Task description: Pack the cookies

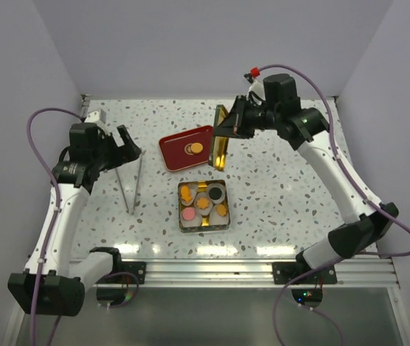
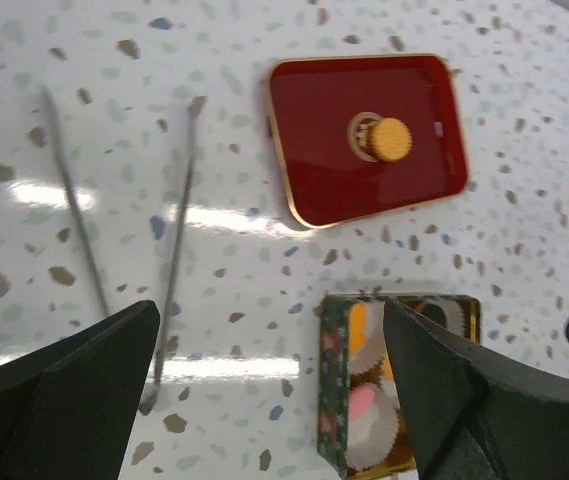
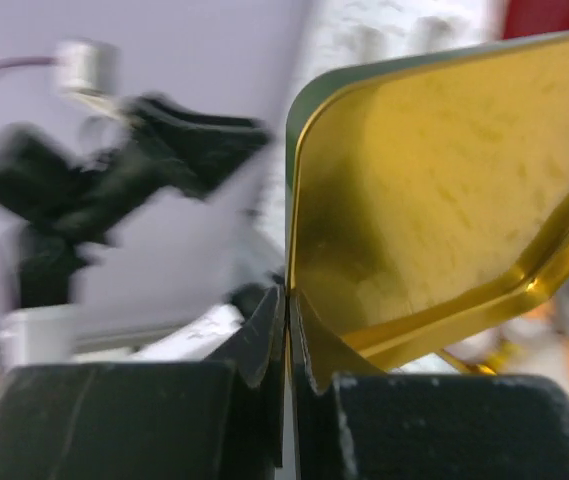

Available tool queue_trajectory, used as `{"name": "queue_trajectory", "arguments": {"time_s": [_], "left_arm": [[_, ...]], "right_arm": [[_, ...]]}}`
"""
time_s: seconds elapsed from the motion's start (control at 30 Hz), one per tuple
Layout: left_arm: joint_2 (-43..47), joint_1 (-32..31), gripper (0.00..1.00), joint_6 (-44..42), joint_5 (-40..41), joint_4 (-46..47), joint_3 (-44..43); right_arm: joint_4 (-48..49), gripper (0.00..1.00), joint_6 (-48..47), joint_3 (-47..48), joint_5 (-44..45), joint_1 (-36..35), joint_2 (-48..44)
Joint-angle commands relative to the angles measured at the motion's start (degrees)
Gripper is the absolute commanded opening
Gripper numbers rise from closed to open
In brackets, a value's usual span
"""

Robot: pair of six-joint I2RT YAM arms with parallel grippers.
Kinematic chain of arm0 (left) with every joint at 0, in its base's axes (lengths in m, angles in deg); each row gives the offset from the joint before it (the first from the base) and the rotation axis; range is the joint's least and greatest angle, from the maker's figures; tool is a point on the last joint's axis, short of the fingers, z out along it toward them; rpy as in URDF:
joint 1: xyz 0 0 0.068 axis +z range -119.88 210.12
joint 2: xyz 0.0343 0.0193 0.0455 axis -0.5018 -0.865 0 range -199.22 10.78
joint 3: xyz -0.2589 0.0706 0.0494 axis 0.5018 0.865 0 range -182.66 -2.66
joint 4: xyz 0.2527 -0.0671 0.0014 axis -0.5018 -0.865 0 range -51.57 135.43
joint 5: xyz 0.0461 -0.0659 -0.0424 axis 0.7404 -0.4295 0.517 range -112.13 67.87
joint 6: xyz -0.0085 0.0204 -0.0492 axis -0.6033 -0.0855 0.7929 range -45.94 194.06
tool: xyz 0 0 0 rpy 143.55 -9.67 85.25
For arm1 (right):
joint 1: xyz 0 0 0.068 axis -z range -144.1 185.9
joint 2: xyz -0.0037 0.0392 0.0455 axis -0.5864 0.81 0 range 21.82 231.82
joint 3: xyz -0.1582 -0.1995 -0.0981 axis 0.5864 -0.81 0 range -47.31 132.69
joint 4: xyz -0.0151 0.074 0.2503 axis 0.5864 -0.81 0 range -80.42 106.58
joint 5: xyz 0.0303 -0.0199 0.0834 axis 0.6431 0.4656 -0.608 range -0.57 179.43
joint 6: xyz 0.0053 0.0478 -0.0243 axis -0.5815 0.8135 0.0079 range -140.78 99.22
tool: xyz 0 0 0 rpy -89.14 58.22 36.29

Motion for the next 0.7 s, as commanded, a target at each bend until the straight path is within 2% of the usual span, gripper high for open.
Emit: {"name": "queue_trajectory", "arguments": {"time_s": [0.0,0.03,0.07,0.1,0.13,0.17,0.23,0.27,0.3,0.33,0.37,0.43,0.47,0.53,0.57,0.67], "left_arm": [[4.1,0.3,1.0,4.7,-16.7,13.8,5.2],[5.4,0.3,1.0,6.4,-23.0,16.9,6.9],[5.9,0.4,1.0,10.2,-25.7,23.2,10.3],[6.6,0.5,1.0,12.5,-27.9,26.9,12.2],[8.5,0.4,1.0,15.3,-32.6,31.3,14.3],[9.3,0.8,1.0,21.4,-34.4,41.7,19.1],[11.1,1.7,1.0,27.0,-37.9,49.8,23.1],[11.4,2.3,1.0,32.8,-38.9,57.7,27.1],[11.3,4.3,1.0,36.2,-40.2,62.4,29.3],[11.3,5.2,1.0,40.3,-42.4,73.8,34.0],[11.2,6.0,1.0,49.0,-43.0,80.4,36.4],[10.1,7.9,1.0,57.2,-42.7,92.5,40.4],[9.2,8.3,1.0,63.6,-42.4,102.3,43.4],[6.6,8.6,1.0,68.6,-40.9,114.2,46.1],[5.9,8.6,1.0,72.2,-40.3,117.3,46.7],[4.3,8.6,1.0,76.0,-38.3,124.3,47.6]], "right_arm": [[35.1,0.0,22.8,-5.8,-20.6,-0.2,-5.4],[43.8,0.0,35.2,-11.0,-23.4,-0.2,-6.0],[51.9,0.0,40.7,-12.8,-24.3,-0.2,-6.4],[65.4,0.0,45.7,-14.3,-24.9,-0.3,-6.4],[70.7,0.0,53.3,-16.3,-25.3,-0.2,-6.3],[79.8,0.0,56.6,-17.2,-25.1,-0.2,-6.2],[88.3,0.0,65.5,-19.7,-24.3,-0.3,-5.8],[97.3,0.0,68.8,-20.3,-22.8,-0.2,-5.5],[101.4,0.0,71.7,-20.8,-22.1,-0.2,-5.0],[104.8,0.0,76.4,-21.1,-21.5,-0.2,-4.1],[110.1,0.0,78.3,-21.2,-20.5,-0.2,-3.8],[113.9,0.0,82.2,-21.6,-19.9,-0.2,-3.1],[116.5,0.0,83.1,-21.8,-19.5,-0.2,-2.8],[118.4,0.0,85.2,-22.2,-19.0,-0.2,-2.4],[119.7,0.0,85.7,-22.3,-18.9,-0.2,-1.9],[121.8,0.0,87.4,-22.1,-18.9,-0.2,-1.0]]}}
